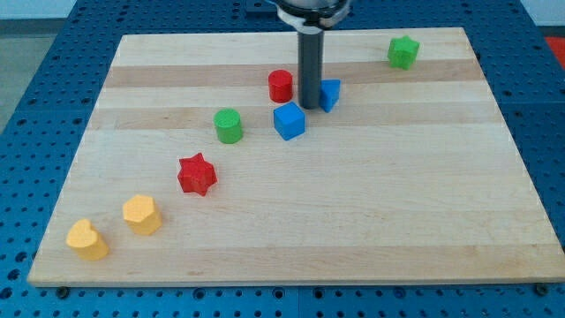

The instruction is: Separate the blue triangle from blue cube

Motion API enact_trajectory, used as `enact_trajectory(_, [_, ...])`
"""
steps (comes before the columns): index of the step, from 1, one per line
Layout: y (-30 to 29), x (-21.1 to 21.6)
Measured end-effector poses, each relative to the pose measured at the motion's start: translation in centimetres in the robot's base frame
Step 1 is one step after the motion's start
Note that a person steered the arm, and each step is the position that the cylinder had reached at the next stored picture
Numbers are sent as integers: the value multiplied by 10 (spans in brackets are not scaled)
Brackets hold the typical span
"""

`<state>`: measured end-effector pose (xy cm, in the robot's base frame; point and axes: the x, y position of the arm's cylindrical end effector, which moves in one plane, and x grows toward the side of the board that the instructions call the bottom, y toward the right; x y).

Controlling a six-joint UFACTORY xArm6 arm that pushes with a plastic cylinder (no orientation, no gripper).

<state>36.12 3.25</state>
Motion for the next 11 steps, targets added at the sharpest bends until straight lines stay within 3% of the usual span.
enact_trajectory(7, [82, -9])
enact_trajectory(9, [84, -5])
enact_trajectory(11, [43, 32])
